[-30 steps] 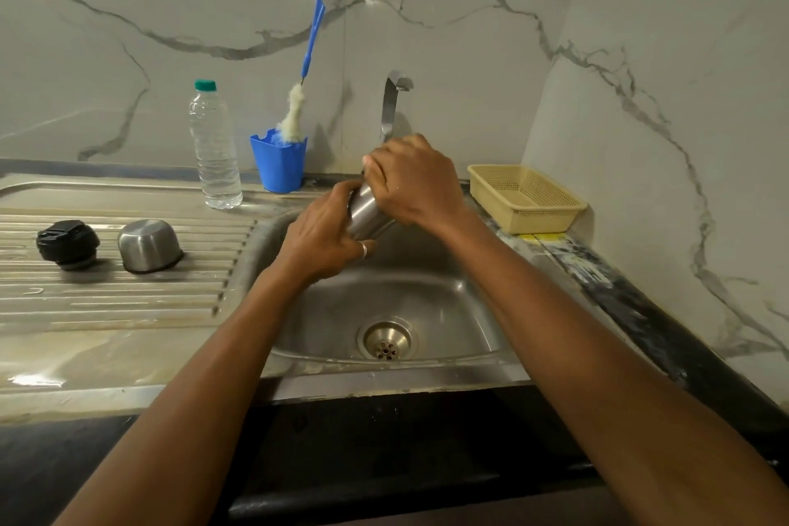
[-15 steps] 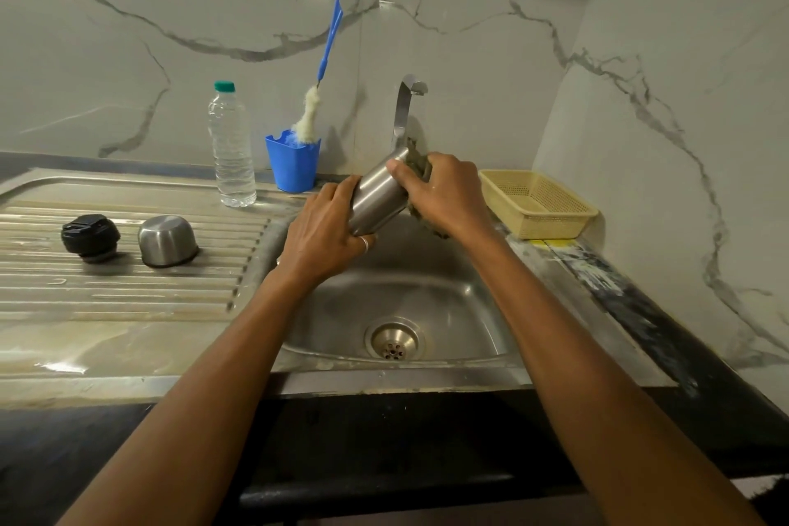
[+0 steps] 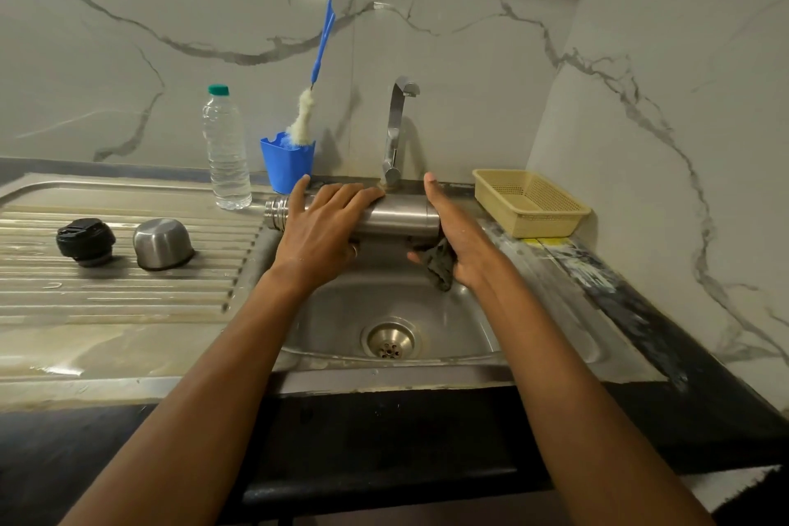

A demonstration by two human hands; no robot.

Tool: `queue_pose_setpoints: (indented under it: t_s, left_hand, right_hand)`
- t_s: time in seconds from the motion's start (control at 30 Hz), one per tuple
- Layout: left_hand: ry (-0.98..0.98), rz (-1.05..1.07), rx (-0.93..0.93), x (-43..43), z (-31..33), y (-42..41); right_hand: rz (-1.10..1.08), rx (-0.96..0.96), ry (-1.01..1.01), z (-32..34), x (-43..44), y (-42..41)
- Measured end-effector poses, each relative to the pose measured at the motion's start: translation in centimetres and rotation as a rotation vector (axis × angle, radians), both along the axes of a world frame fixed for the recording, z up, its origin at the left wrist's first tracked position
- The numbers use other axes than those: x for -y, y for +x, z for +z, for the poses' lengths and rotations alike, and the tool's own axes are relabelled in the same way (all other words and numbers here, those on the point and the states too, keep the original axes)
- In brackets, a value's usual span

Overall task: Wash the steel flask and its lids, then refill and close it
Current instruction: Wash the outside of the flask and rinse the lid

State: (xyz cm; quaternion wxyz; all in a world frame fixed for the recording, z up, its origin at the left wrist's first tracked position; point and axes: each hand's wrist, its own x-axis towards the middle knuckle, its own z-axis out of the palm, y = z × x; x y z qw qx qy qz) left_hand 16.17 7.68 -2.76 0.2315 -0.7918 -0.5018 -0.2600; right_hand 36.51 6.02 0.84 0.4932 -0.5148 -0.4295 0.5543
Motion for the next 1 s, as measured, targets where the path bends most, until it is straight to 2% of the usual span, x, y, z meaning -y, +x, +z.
queue_pose_setpoints:
  t_s: [0.13,0.17,0.23,0.33,0.4,0.5,0.63,0.7,0.77,0.93,1.0]
  left_hand:
    - [0.110,0.030,0.045,-0.3,0.1,0.4]
    - [0.132,0.080,0.120,-0.2,0.1,0.7]
    - [0.135,0.168,0.389,0.4,0.3,1.6]
    - [-0.095,0.172,0.946,1.3,1.0,2.9]
    - [-0.266,-0.032,1.331,1.6,1.7,3.2]
    - [-0.490,-0.307,1.574,1.7,2.2,3.6]
    - [-0.721,-0.475,1.807,1.4,1.7,4.3]
    - [-0.677,-0.497,1.859,1.2,1.6,4.5]
    - [-0.594,-0.495,1.833,1.2,1.6,4.5]
    - [-0.472,-0.430,1.502,1.3,1.0,4.2]
    - [-0.449,-0.411,1.465,1.3,1.1,4.1]
  right_hand:
    - [-0.025,-0.165,-0.011,-0.3,-0.2,0.3]
    - [-0.053,-0.193,-0.024,-0.3,-0.2,0.1]
    - [-0.080,-0.271,-0.057,-0.6,-0.5,0.0]
    - [-0.071,-0.342,-0.068,-0.7,-0.6,0.2]
    - [-0.064,-0.348,-0.072,-0.8,-0.5,0.1]
    - [-0.047,-0.350,-0.085,-1.0,-0.1,-0.1]
    - [0.005,-0.320,-0.111,-1.3,0.1,-0.4]
    - [0.057,-0.324,-0.136,-1.4,0.0,-0.7]
    - [0.095,-0.316,-0.161,-1.7,-0.2,-1.0]
    - [0.049,-0.174,-0.172,-2.8,-0.6,-0.9]
    - [-0.026,-0.121,-0.147,-2.8,-0.7,-0.7]
